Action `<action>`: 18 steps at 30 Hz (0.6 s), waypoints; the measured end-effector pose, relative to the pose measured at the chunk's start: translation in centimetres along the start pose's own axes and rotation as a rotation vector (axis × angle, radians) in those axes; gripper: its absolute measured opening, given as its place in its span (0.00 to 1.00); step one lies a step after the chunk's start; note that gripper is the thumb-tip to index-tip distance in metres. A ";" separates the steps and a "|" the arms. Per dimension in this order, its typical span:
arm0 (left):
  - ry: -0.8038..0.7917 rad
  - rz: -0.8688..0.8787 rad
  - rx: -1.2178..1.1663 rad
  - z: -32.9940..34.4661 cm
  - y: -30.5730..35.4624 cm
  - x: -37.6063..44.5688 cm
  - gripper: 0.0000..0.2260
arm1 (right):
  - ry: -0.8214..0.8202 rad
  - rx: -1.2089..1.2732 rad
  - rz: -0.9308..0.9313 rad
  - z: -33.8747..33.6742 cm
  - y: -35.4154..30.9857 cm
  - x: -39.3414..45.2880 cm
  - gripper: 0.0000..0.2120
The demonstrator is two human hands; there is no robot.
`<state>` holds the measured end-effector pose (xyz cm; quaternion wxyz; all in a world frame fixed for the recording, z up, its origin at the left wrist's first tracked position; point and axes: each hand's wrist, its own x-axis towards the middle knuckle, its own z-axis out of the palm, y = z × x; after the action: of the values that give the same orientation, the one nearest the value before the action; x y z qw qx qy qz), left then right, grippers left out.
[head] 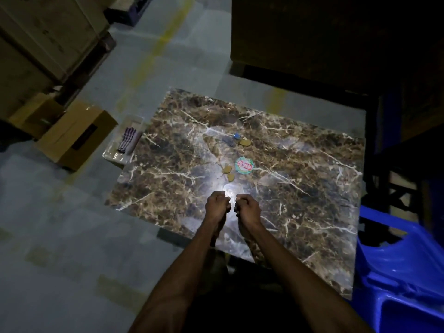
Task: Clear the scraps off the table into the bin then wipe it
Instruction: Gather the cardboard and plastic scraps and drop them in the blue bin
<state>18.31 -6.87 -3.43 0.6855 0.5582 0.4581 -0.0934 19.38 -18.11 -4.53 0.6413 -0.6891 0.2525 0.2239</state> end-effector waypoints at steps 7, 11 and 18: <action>-0.026 0.105 0.303 1.5 1.4 13.1 0.17 | 0.146 -0.187 -0.032 4.9 -0.8 9.4 0.10; -0.128 0.201 0.470 3.5 7.1 14.3 0.16 | 0.196 -0.139 -0.027 7.1 -7.4 10.2 0.10; -0.182 0.555 0.518 4.5 12.9 17.9 0.11 | 0.356 -0.212 -0.316 5.4 -11.3 15.4 0.10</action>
<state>39.02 0.78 -7.93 0.5590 0.8048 0.1883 -0.0660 38.52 -13.14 -5.94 0.5380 -0.8119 0.2256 0.0211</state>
